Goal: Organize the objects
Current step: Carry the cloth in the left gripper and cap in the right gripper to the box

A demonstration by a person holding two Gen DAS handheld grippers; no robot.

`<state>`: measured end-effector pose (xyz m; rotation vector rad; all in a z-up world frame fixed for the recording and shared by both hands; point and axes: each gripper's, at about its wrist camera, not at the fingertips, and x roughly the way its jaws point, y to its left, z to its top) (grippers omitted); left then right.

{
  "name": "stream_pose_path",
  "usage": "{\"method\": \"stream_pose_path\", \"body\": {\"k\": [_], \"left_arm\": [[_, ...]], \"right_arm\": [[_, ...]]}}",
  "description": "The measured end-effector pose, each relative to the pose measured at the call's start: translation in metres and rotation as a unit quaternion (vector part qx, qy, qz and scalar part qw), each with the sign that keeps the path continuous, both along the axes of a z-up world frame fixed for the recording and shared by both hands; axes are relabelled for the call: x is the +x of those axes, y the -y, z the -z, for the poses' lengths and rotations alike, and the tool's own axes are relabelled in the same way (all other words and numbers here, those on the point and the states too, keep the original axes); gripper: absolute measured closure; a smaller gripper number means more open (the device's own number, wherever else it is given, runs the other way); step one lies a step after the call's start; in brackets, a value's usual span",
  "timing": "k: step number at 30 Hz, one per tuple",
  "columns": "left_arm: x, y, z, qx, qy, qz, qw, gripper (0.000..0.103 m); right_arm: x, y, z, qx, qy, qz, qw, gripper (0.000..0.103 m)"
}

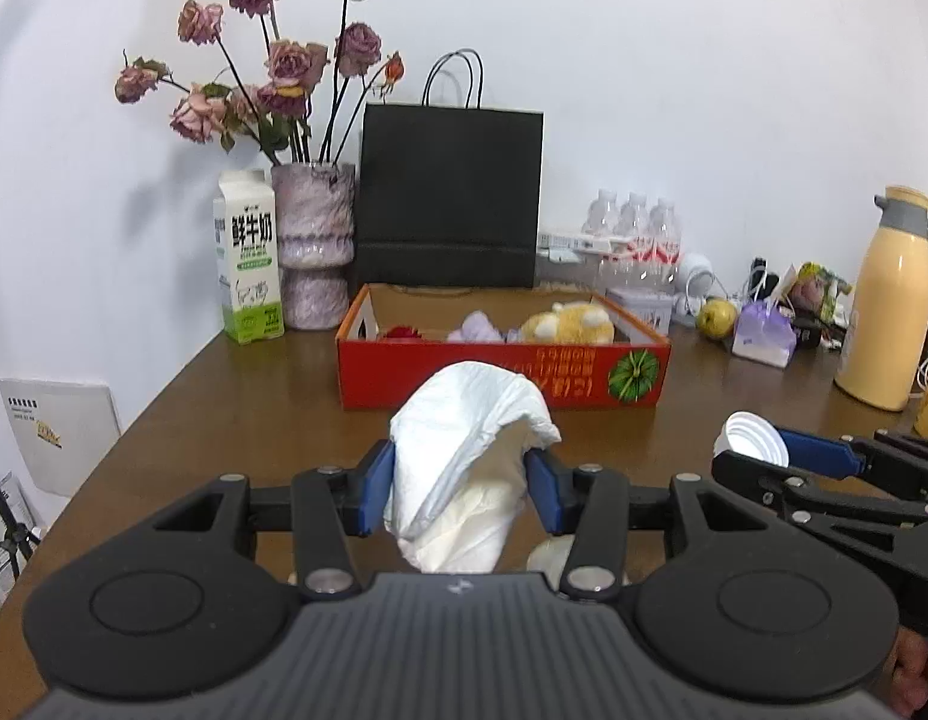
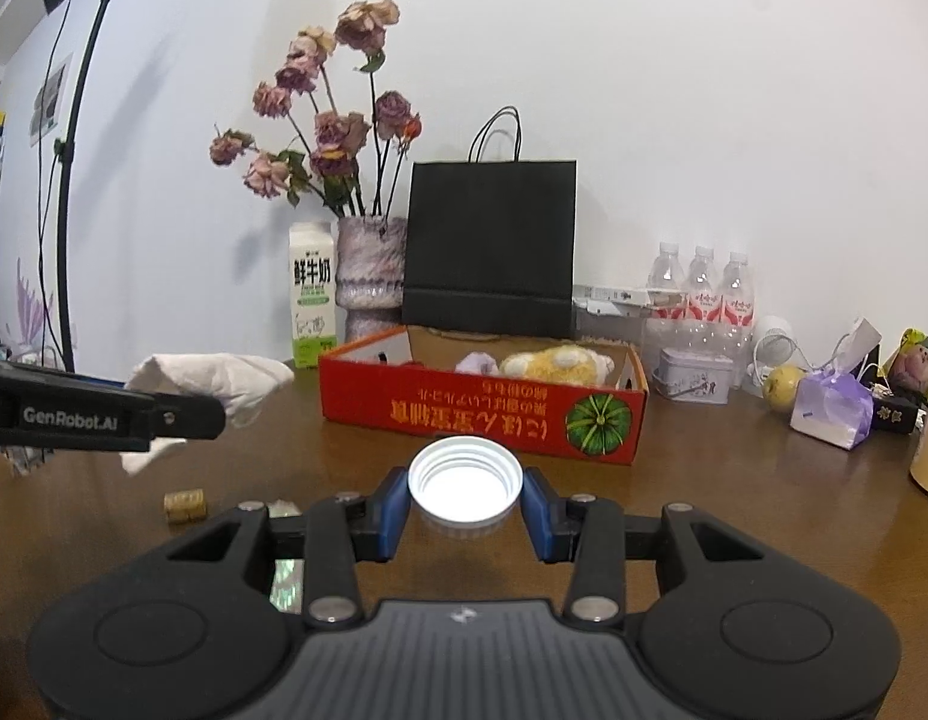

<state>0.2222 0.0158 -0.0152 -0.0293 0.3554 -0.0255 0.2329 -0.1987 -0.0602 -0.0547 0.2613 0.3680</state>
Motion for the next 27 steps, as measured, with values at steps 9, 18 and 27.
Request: {"method": "stream_pose_path", "body": {"k": [9, 18, 27], "left_arm": [[0.020, 0.003, -0.022, -0.015, 0.021, -0.011, 0.9996, 0.056], [0.040, 0.007, -0.041, -0.024, 0.044, -0.023, 0.9985, 0.056], [0.069, 0.009, -0.049, -0.038, 0.040, -0.037, 0.9978, 0.055]], "right_arm": [[0.020, -0.007, -0.022, 0.015, 0.019, -0.001, 1.000, 0.064], [0.043, -0.014, -0.042, 0.026, 0.033, 0.004, 0.999, 0.064], [0.070, -0.020, -0.058, 0.031, 0.039, 0.007, 0.999, 0.064]]}}
